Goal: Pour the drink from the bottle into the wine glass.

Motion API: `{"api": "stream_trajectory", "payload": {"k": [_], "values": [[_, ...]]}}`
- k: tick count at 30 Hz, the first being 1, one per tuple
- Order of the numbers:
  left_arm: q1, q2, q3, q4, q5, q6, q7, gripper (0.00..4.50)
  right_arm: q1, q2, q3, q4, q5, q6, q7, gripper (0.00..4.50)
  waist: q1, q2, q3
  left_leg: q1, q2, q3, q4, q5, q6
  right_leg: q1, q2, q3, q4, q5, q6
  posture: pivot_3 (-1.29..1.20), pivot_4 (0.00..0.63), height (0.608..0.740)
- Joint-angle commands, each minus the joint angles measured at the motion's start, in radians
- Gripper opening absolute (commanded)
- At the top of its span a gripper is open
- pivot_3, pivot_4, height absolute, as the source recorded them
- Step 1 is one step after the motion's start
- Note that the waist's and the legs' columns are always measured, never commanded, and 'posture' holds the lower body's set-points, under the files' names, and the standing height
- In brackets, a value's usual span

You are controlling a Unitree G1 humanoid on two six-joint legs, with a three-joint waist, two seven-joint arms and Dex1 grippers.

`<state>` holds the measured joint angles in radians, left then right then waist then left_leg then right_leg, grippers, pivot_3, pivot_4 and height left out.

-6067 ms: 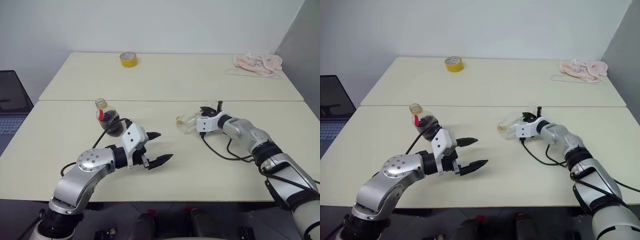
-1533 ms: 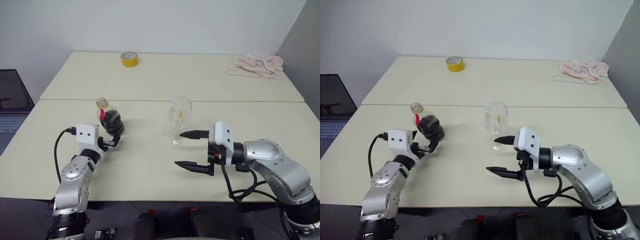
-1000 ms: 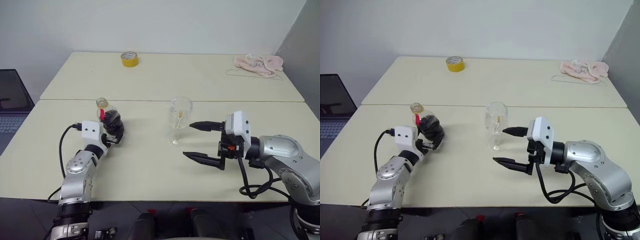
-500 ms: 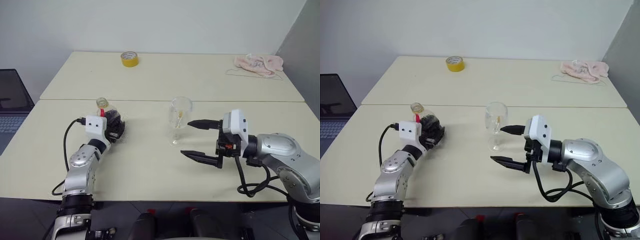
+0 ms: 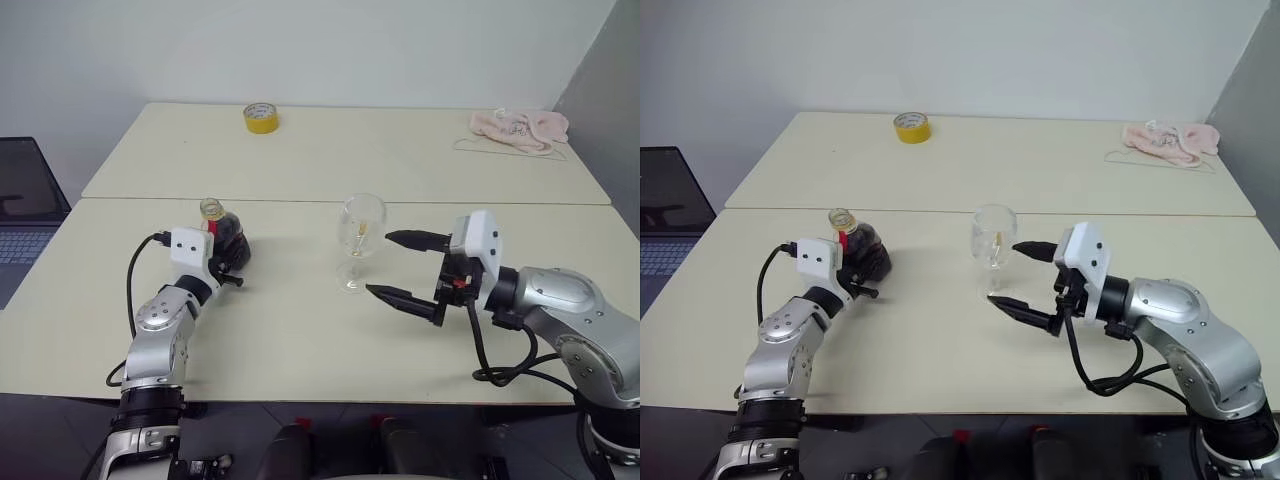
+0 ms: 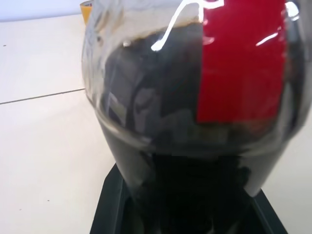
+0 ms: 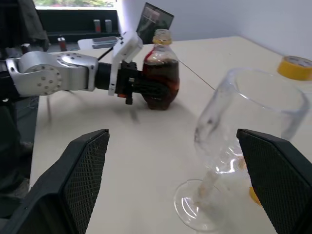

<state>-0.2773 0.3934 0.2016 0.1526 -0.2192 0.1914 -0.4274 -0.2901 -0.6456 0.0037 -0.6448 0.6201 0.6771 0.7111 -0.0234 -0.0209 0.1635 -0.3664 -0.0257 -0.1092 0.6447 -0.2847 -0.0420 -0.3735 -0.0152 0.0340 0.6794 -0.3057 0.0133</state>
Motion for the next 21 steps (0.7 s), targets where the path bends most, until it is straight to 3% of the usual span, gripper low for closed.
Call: {"api": "stream_trajectory", "payload": {"k": [1, 11, 21], "values": [[-0.022, 0.002, -0.013, -0.093, -0.017, 0.014, -0.009, 0.90, 0.020, 0.009, -0.073, -0.024, 0.029, -0.024, -0.023, 4.50, 0.000, 0.000, 0.000, 0.000, 0.000, 0.000, 0.000, 0.000, 0.000, 0.000, 0.000, 0.000, 0.000, 0.000, 0.000, 0.00, 0.150, 0.740], [-0.105, 0.060, -0.042, -0.171, -0.022, 0.084, -0.066, 0.90, 0.047, 0.033, -0.092, -0.037, 0.031, -0.145, 0.015, 4.50, -0.002, -0.003, 0.002, 0.000, 0.000, 0.000, 0.000, 0.000, 0.000, 0.000, 0.000, 0.000, 0.000, 0.000, 0.000, 0.00, 0.150, 0.740], [-0.310, 0.152, -0.155, -0.064, 0.074, 0.048, -0.156, 0.85, 0.014, 0.023, -0.079, -0.047, 0.039, -0.110, -0.028, 4.50, -0.002, -0.004, 0.003, -0.001, -0.001, 0.000, 0.000, 0.000, 0.000, 0.000, 0.000, 0.000, 0.000, 0.000, 0.000, 0.00, 0.150, 0.740]]}}
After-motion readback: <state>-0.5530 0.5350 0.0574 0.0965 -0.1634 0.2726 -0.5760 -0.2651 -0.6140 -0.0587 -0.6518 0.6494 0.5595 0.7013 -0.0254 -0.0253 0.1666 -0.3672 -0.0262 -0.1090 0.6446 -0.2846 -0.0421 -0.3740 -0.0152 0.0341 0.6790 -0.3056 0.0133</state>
